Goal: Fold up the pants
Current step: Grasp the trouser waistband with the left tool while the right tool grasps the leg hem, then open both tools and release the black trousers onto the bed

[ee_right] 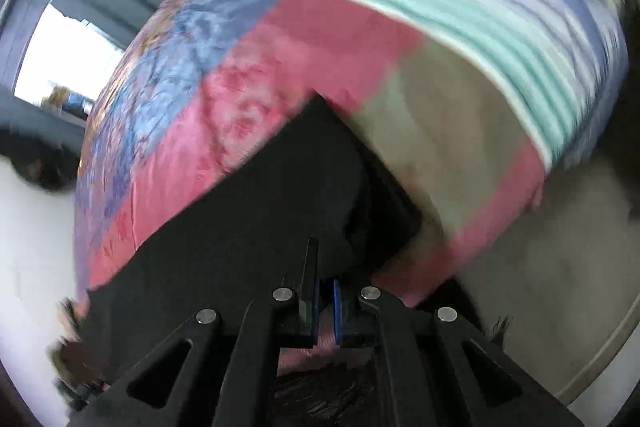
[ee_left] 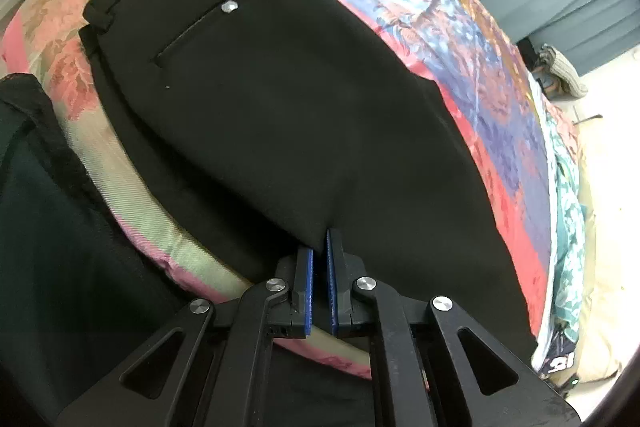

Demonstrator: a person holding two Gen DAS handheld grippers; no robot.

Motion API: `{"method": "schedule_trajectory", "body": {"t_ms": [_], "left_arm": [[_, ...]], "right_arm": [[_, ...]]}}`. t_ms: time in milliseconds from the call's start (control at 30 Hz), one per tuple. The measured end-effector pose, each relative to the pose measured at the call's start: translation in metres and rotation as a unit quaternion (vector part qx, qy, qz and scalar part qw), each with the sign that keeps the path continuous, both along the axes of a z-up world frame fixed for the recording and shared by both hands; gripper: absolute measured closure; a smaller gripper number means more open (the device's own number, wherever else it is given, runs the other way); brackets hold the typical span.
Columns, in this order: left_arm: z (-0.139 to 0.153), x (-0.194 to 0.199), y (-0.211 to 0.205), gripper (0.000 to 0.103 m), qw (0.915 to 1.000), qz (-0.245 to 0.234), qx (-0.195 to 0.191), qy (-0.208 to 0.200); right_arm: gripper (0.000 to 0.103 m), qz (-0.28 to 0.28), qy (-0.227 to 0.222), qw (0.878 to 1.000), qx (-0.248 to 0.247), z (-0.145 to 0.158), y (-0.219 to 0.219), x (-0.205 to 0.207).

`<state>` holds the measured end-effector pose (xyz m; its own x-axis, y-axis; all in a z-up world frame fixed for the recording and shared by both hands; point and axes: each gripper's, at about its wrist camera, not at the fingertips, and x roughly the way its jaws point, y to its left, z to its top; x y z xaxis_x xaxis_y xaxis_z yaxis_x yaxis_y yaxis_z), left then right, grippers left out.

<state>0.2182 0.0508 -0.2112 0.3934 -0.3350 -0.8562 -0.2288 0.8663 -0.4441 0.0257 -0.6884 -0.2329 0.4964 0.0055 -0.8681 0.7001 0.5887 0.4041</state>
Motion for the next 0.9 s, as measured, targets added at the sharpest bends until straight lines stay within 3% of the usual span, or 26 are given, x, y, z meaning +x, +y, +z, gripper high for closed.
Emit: {"method": "schedule_trajectory", "body": {"t_ms": [133, 233, 300, 467, 500, 567, 600, 667, 700, 733, 900], "left_arm": [[-0.004, -0.005, 0.000, 0.099, 1.0000, -0.003, 0.007, 0.006], [-0.013, -0.010, -0.001, 0.099, 0.9997, -0.007, 0.012, 0.020], [-0.011, -0.011, 0.000, 0.099, 0.9997, -0.009, 0.015, 0.018], [-0.005, -0.017, -0.007, 0.099, 0.9986, -0.030, 0.044, 0.007], [-0.006, -0.018, -0.007, 0.100, 0.9986, -0.029, 0.044, 0.009], [-0.006, -0.019, -0.004, 0.101, 0.9989, -0.026, 0.038, 0.010], [-0.006, -0.019, -0.004, 0.101, 0.9990, -0.026, 0.037, 0.008], [-0.006, -0.020, -0.003, 0.101, 0.9987, -0.032, 0.040, 0.004], [-0.006, -0.021, -0.004, 0.102, 0.9986, -0.034, 0.041, 0.003], [-0.006, -0.021, -0.004, 0.102, 0.9985, -0.036, 0.042, 0.002], [-0.006, -0.021, -0.005, 0.102, 0.9980, -0.046, 0.044, 0.002]], "right_arm": [[0.098, 0.038, -0.036, 0.997, -0.061, 0.037, 0.005, 0.009], [0.098, 0.037, 0.033, 0.998, -0.034, 0.002, -0.007, 0.010], [0.098, 0.020, 0.051, 0.999, 0.003, -0.025, -0.014, 0.007], [0.095, 0.029, 0.055, 0.998, -0.026, -0.019, -0.008, 0.012], [0.092, 0.029, 0.059, 0.998, -0.027, -0.019, -0.008, 0.012], [0.072, 0.021, 0.063, 0.997, -0.029, -0.018, -0.008, 0.008], [0.067, 0.017, 0.063, 0.997, -0.034, -0.015, -0.007, 0.007], [0.041, 0.012, 0.063, 0.997, -0.049, -0.010, -0.003, 0.000], [0.034, 0.006, 0.069, 0.995, -0.069, -0.004, 0.002, -0.003], [0.030, 0.002, 0.070, 0.994, -0.080, 0.000, 0.004, -0.006], [0.030, -0.025, 0.050, 0.986, -0.160, 0.029, 0.031, -0.021]]}}
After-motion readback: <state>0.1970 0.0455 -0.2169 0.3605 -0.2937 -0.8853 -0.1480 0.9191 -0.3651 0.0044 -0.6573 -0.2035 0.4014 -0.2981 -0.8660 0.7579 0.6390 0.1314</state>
